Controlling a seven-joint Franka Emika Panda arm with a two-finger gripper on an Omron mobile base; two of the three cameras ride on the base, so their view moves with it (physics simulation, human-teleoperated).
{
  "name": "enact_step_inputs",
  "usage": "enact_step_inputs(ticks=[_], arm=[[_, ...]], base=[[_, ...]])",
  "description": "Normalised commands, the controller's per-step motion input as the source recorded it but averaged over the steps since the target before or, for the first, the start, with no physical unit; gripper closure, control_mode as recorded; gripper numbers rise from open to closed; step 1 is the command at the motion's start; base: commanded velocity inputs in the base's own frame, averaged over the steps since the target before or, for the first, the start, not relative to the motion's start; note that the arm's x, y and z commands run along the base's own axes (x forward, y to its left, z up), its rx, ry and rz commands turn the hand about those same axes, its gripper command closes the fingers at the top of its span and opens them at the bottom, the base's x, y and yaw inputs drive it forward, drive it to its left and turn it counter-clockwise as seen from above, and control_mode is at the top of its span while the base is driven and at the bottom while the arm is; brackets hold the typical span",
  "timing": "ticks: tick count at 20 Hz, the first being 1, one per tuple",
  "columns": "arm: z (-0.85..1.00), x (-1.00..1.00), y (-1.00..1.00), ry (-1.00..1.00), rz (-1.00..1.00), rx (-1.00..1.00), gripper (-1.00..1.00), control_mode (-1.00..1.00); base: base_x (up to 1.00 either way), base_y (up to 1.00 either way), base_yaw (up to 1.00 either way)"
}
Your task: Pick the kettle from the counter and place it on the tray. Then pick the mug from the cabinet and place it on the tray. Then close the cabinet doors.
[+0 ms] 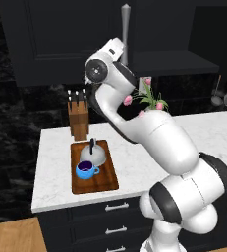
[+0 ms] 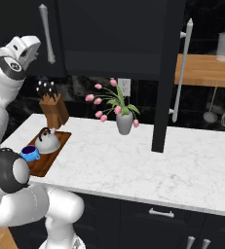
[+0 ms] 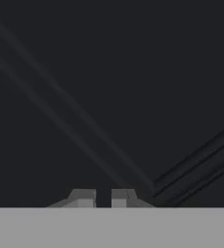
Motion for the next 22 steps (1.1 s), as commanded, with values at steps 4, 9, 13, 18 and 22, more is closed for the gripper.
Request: enact_step_inputs(ticks=[4,9,13,18,22], arm=[[-0.06,1.0,-0.17,0.05,0.33,0.01,1.0,-1.0],[-0.01,1.0,0.0,0.09,0.28,0.0,1.0,-1.0],[-0.18,0.88,0.17,0.06,0.18,0.0,1.0,-1.0],[0.01,0.09,0.37,0.0,0.02,0.0,1.0,-1.0],[0.73,-0.47,0.1,0.05,-0.04,0.0,1.0,-1.0]], base=[[0.0,0.0,0.0],[0.0,0.0,0.0],[0.0,0.0,0.0],[0.0,0.0,0.0],[0.0,0.0,0.0]])
